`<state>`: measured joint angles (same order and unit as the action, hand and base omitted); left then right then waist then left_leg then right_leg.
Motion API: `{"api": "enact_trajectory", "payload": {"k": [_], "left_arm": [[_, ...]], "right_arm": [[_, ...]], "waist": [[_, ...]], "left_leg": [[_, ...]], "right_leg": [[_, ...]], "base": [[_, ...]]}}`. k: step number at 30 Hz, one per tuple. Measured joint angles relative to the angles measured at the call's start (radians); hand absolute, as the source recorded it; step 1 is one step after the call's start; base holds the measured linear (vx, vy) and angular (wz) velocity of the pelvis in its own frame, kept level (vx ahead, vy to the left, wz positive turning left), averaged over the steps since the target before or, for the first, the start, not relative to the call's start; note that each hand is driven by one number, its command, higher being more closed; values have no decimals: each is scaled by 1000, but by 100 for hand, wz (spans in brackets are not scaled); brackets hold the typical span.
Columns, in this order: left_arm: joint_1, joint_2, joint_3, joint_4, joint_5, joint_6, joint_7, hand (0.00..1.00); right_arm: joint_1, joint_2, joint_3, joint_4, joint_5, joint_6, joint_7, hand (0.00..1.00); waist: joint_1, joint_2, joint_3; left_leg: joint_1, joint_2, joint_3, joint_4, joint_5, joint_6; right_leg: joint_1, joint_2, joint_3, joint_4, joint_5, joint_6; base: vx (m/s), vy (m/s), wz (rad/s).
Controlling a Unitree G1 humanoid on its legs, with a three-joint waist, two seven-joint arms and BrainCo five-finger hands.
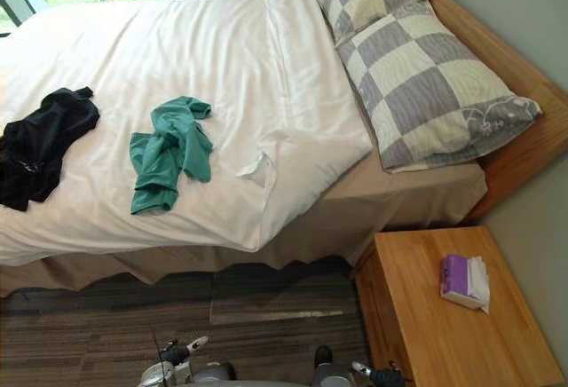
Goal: Tidy the bed and pick cloth on bed and put in laundry
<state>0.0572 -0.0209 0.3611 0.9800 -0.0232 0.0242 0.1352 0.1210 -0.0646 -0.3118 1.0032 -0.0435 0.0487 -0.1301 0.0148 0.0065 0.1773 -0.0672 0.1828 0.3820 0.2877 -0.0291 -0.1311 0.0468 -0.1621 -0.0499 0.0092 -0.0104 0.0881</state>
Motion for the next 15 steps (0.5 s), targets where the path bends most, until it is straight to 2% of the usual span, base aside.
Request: {"api": "enact_trajectory", "payload": {"k": [1, 2, 3, 6, 7, 9, 11, 12, 13, 15], "left_arm": [[7, -10, -1, 0, -5, -1, 1, 0], [11, -17, -6, 1, -6, -1, 0, 0], [8, -15, -6, 1, -8, -1, 0, 0], [2, 17, -49, 1, -4, 0, -1, 0], [2, 21, -49, 1, -4, 0, -1, 0], [3, 24, -53, 4, 2, 1, -1, 0], [8, 19, -58, 11, 26, 8, -1, 0], [12, 22, -64, 11, 31, 11, -1, 0], [13, 36, -87, 12, 37, 11, -2, 0], [11, 52, -96, 14, 38, 12, -3, 0]], "right_arm": [[-6, -13, 3, 0, -6, 0, 0, 0], [-7, -26, 9, 3, -7, 1, 0, 0], [-12, -26, 10, 4, -6, 1, -1, 0], [-17, 1, 12, 4, -7, 0, 0, 0], [-14, 3, 11, 4, -7, 1, -1, 0], [-15, 8, -7, 2, -7, -1, 1, 0], [-17, 6, -36, -10, -5, -2, -1, 0], [-17, 6, -35, -15, -4, -2, -2, 0], [-17, 15, -36, -20, 1, -3, -2, 0], [-28, 24, -36, -24, 17, -5, -3, 0]], "waist": [[-1, 20, 1], [2, 41, 0], [2, 43, -4], [0, -12, -9], [3, -16, -11], [1, -15, -13], [-3, 6, -13], [-6, 12, -15], [-16, 3, -13], [-38, -14, -7]], "left_leg": [[19, -27, -23, -149, 1, 0], [32, -31, -37, -244, 20, 25], [36, -40, -35, -246, 29, 46], [19, -74, -27, -217, -6, 77], [32, -85, -23, -218, -17, 81], [59, -103, -18, -220, -46, 83], [118, -99, 2, -259, -63, 75], [131, -96, 7, -264, -62, 73], [158, -102, 14, -273, -69, 84], [200, -105, 11, -266, -75, 103]], "right_leg": [[-1, 4, 2, -15, 8, 13], [1, 21, 3, -40, 17, 27], [5, 19, 8, -59, 22, 35], [15, -10, 20, -58, 21, 53], [16, -19, 21, -39, 7, 50], [-9, -39, 26, 55, -42, 48], [-129, -29, 23, 322, -70, 55], [-161, -28, 21, 395, -70, 55], [-214, -39, 16, 537, -67, 55], [-286, -60, -1, 700, -80, 60]], "base": [[41, 160, -5], [47, 169, -13], [66, 165, -10], [153, 119, 9], [127, 78, -4], [166, 93, -18], [150, 89, -46], [137, 96, -40], [143, 87, -17], [243, 21, 7]]}}
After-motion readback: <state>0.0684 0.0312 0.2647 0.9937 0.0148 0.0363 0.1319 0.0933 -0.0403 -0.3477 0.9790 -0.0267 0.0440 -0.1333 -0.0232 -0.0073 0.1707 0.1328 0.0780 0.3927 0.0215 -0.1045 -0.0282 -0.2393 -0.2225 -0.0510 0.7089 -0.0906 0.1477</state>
